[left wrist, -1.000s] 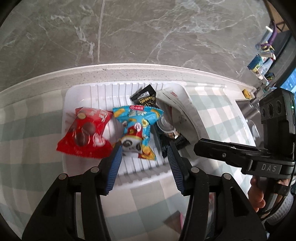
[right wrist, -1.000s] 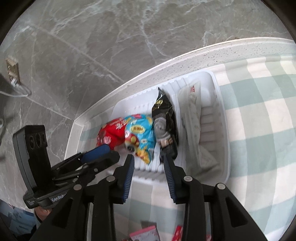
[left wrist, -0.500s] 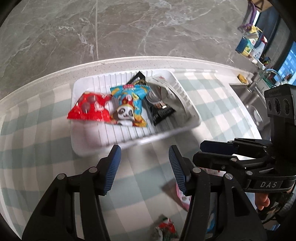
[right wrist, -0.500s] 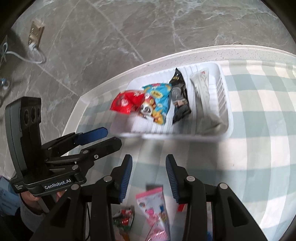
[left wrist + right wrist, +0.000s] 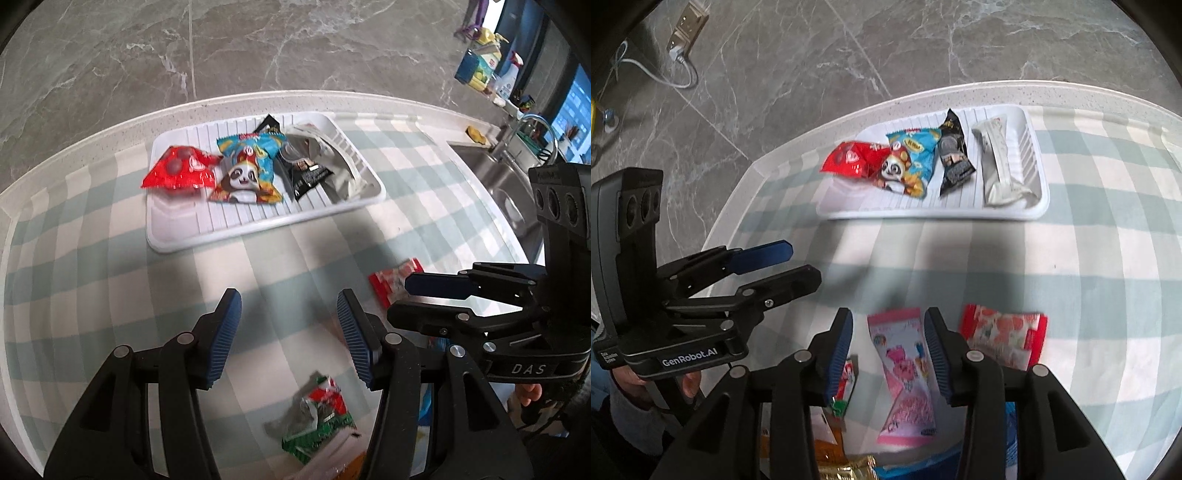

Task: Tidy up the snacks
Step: 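Move both tools back over the remaining snack packets, then grasp the white-pink packet with left tool while right tool grasps gold wafer, then lower both packets into the white tray and open both tools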

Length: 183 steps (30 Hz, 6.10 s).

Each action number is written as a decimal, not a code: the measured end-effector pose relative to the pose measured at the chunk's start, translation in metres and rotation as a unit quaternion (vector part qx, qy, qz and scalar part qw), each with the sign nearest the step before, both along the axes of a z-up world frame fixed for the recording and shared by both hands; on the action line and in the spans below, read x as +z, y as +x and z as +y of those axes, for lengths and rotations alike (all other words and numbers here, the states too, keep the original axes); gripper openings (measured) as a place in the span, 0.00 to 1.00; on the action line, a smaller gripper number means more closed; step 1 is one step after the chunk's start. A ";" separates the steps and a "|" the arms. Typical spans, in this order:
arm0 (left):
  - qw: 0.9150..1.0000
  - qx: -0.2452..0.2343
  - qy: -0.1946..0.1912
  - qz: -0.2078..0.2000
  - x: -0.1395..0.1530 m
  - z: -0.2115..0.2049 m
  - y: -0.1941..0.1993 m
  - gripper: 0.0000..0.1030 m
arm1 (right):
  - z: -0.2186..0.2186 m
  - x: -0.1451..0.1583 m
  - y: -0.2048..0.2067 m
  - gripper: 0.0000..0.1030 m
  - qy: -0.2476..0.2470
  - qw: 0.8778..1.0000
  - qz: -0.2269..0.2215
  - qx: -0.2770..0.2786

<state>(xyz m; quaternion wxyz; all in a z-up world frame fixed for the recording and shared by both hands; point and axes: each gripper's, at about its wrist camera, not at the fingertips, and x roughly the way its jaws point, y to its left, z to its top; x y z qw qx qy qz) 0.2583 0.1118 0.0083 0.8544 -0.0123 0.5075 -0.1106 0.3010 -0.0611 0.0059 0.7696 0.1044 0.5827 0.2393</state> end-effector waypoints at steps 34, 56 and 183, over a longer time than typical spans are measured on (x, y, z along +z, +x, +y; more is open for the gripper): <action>0.997 -0.018 -0.018 0.079 -0.056 0.012 -0.076 0.51 | 0.002 -0.014 -0.050 0.45 -0.067 0.998 0.000 0.017; 0.986 -0.119 0.007 0.120 -0.065 0.026 -0.127 0.51 | -0.045 0.007 -0.103 0.49 -0.077 0.997 0.018 -0.006; 0.998 -0.028 -0.020 0.049 -0.039 0.081 0.274 0.28 | -0.039 -0.041 0.234 0.34 0.033 0.993 0.044 -0.100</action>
